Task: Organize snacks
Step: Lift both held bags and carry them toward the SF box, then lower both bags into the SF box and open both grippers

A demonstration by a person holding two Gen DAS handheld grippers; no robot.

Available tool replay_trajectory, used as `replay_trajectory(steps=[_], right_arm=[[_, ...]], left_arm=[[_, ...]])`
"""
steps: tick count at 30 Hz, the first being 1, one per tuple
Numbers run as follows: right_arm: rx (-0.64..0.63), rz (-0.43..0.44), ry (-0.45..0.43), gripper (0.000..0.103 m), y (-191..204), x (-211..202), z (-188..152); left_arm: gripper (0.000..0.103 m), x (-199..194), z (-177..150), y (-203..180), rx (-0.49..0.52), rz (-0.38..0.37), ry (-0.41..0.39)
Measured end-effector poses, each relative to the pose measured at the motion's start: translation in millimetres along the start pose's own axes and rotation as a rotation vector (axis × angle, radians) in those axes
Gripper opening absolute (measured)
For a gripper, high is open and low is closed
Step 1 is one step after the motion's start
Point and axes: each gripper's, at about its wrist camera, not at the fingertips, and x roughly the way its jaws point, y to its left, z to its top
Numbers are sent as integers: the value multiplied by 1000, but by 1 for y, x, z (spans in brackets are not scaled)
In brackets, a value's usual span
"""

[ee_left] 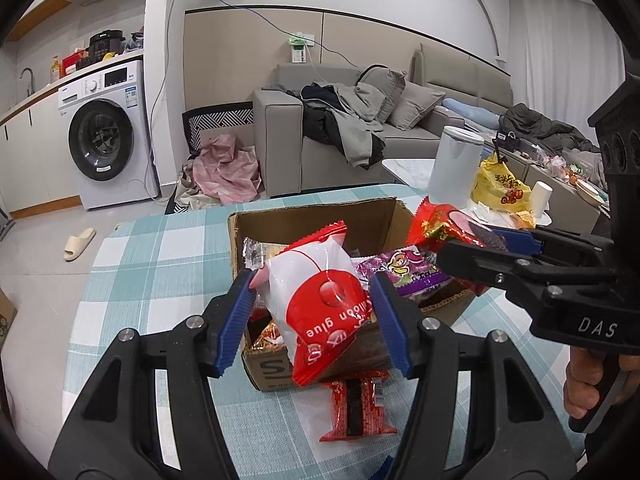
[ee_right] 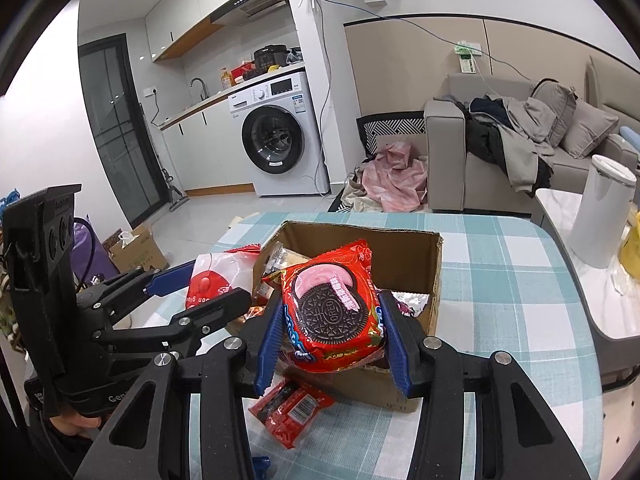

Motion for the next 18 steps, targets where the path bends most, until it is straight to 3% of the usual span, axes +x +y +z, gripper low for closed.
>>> replay_trajectory(steps=[18], right_arm=[[70, 9, 69, 47, -19, 41, 8]], left_arm=[[57, 60, 9, 1, 9, 5, 20]])
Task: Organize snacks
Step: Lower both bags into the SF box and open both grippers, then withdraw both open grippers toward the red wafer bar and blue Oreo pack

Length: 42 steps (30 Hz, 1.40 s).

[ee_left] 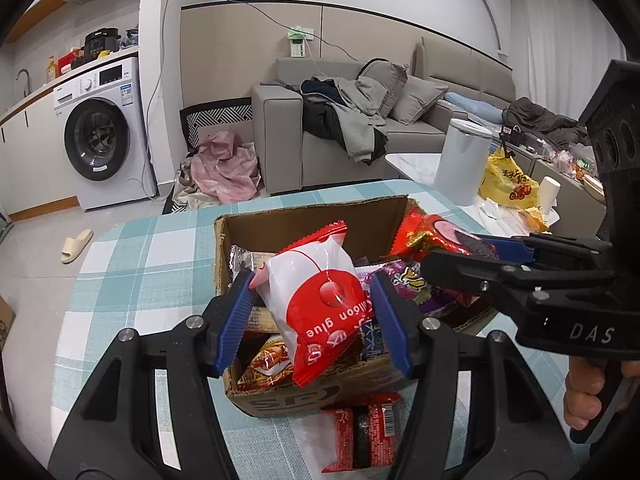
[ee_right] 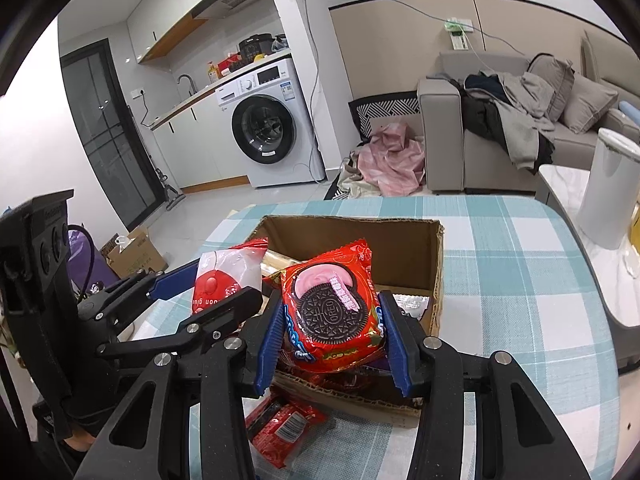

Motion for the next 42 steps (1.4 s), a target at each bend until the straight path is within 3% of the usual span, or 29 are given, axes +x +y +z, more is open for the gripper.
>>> replay_trajectory(steps=[20, 25, 27, 29, 30, 33, 37, 42], right_arm=[[34, -32, 17, 47, -16, 34, 5], [7, -39, -27, 58, -15, 20, 5], [8, -40, -44, 70, -17, 12, 5], [15, -40, -55, 81, -19, 4, 5], [18, -48, -54, 88, -21, 1, 5], [21, -49, -50, 95, -22, -8, 1], [22, -34, -44, 99, -23, -20, -8], [-13, -46, -60, 102, -15, -33, -23]], left_arm=[[57, 45, -17, 10, -18, 1, 56], [64, 37, -18, 13, -18, 5, 55], [70, 32, -19, 13, -24, 7, 53], [83, 24, -20, 14, -29, 0, 45], [83, 19, -21, 15, -31, 0, 42], [87, 7, -24, 15, -32, -2, 39], [102, -11, -28, 18, -52, 23, 30], [102, -35, -36, 23, -77, 38, 4]])
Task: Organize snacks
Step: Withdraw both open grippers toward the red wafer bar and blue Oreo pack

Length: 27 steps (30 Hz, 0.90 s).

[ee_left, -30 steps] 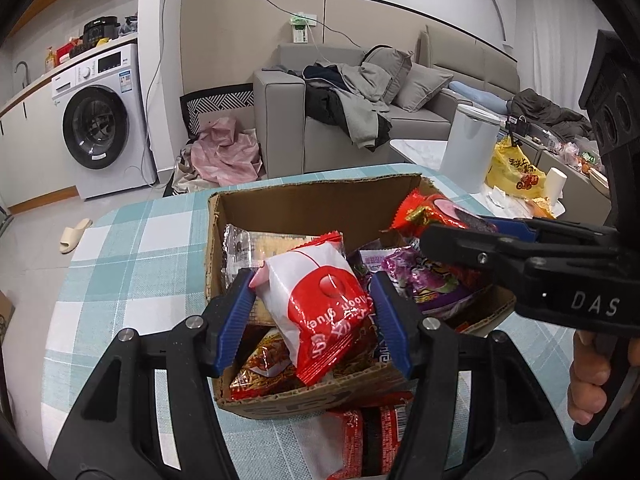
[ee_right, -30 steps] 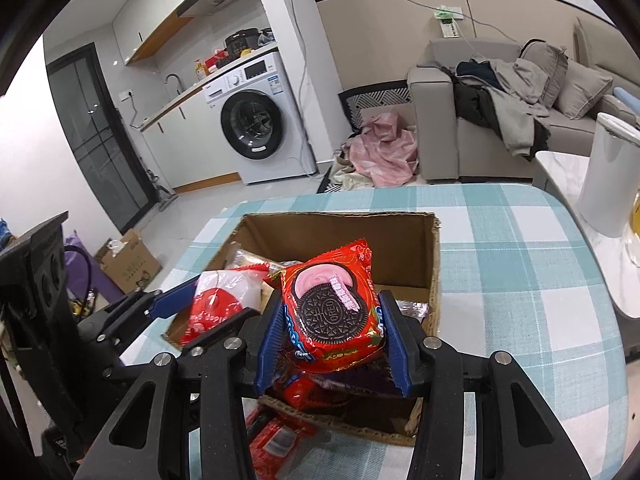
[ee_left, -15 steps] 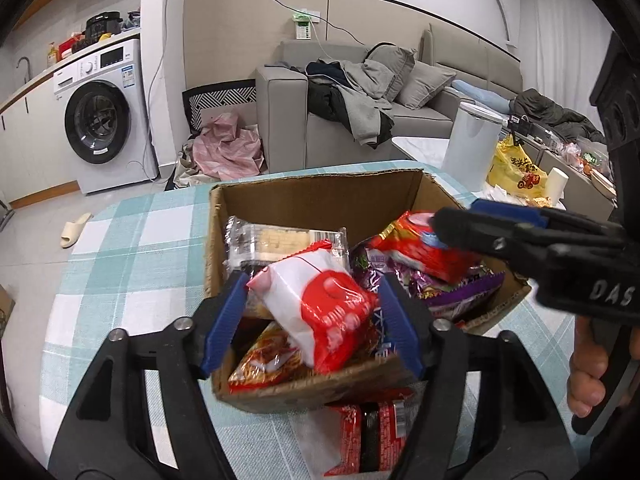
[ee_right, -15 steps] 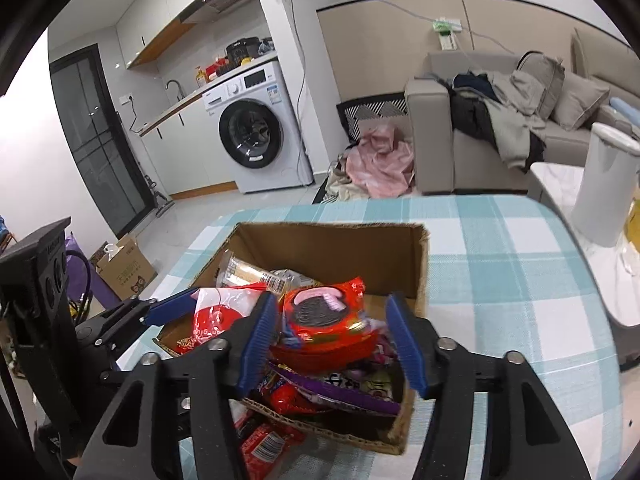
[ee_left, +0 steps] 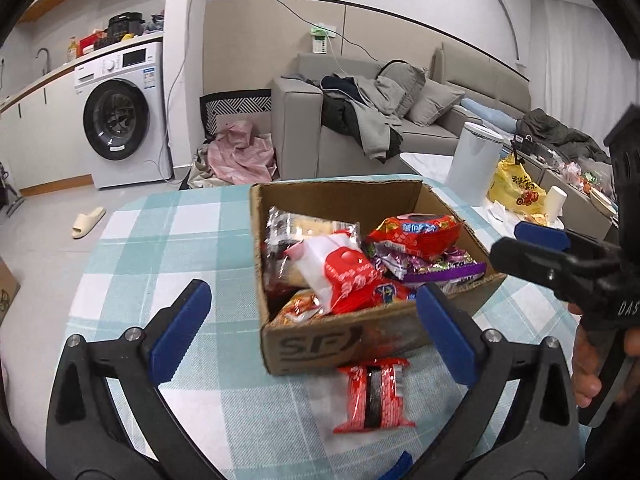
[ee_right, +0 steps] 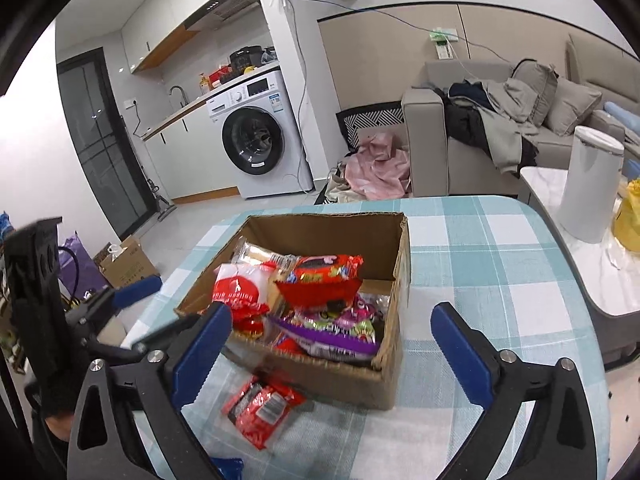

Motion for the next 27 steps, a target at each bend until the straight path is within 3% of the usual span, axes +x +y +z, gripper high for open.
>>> replay_trajectory(steps=[11, 27], right_arm=[[-32, 20, 30, 102, 14, -17, -30], [-61, 8, 92, 102, 11, -23, -58]], left_arm=[[102, -44, -19, 9, -13, 23, -23], [102, -64, -52, 16, -24, 59, 24]])
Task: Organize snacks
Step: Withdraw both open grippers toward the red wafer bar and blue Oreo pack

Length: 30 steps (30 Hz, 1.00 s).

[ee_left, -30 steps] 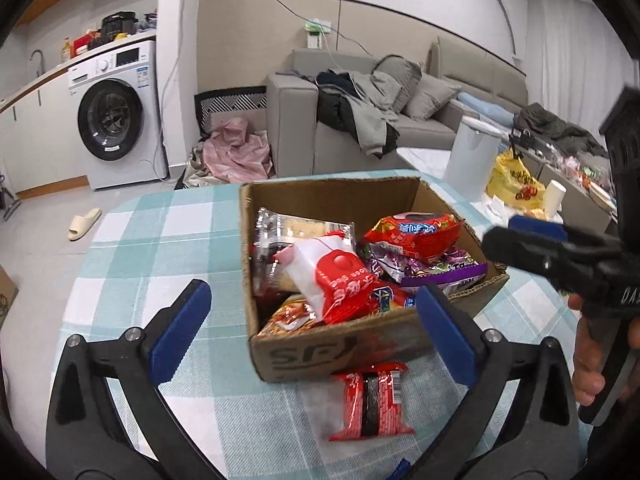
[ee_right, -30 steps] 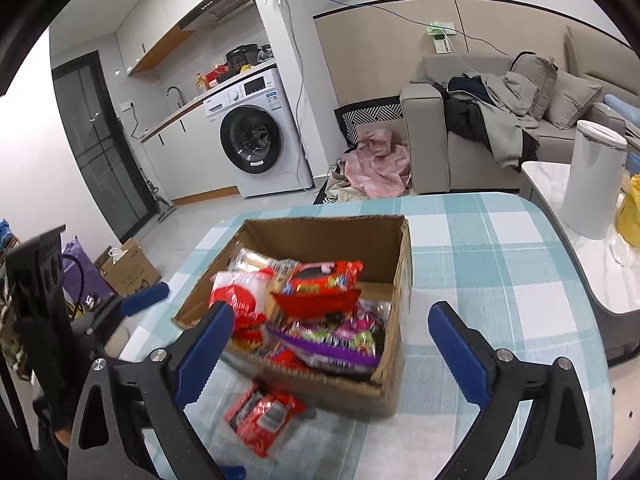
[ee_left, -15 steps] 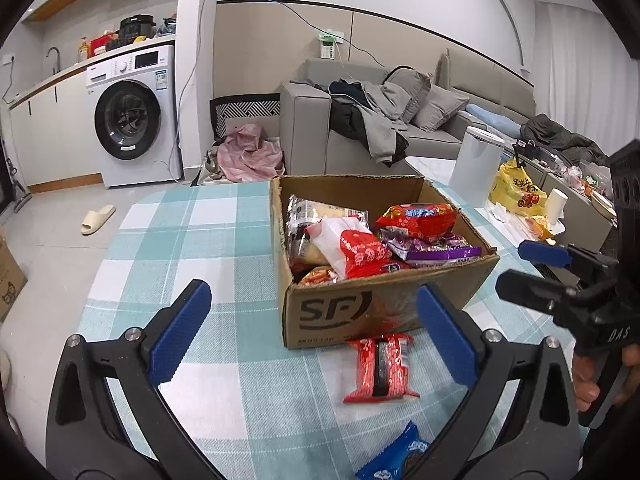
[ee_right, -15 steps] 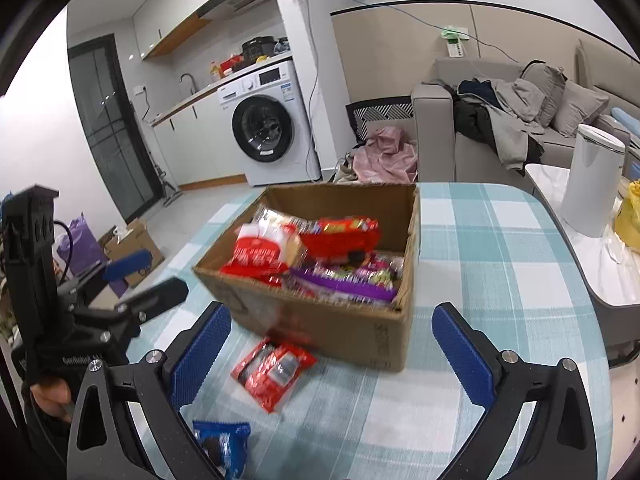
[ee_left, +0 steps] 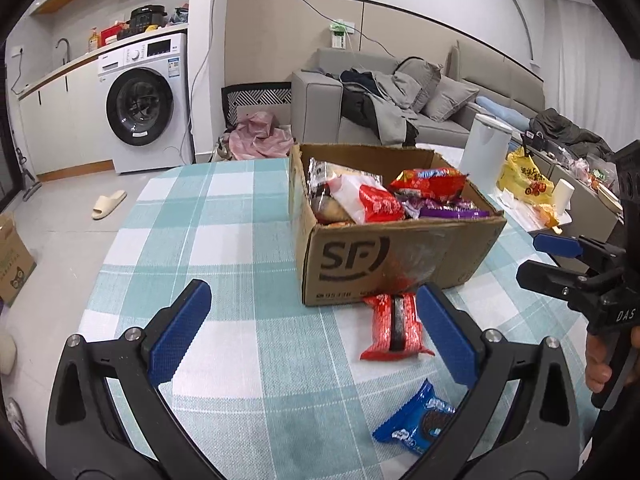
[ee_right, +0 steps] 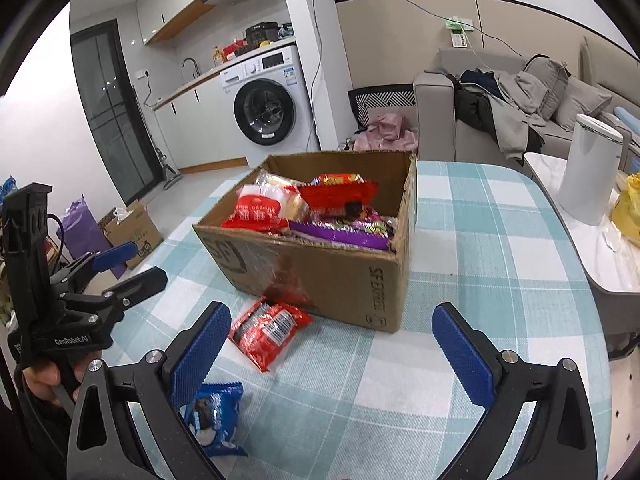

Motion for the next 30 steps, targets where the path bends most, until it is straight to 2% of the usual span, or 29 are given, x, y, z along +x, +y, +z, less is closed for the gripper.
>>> replay_trajectory(steps=[8, 20, 30], right_arm=[[-29, 1, 37, 103, 8, 7, -7], [-95, 13, 163, 103, 31, 35, -21], [-197, 82, 275, 102, 64, 55, -42]], left_arm=[[102, -2, -10, -2, 20, 10, 17], [102, 6, -18, 0, 23, 24, 47], [102, 5, -17, 3, 22, 27, 49]])
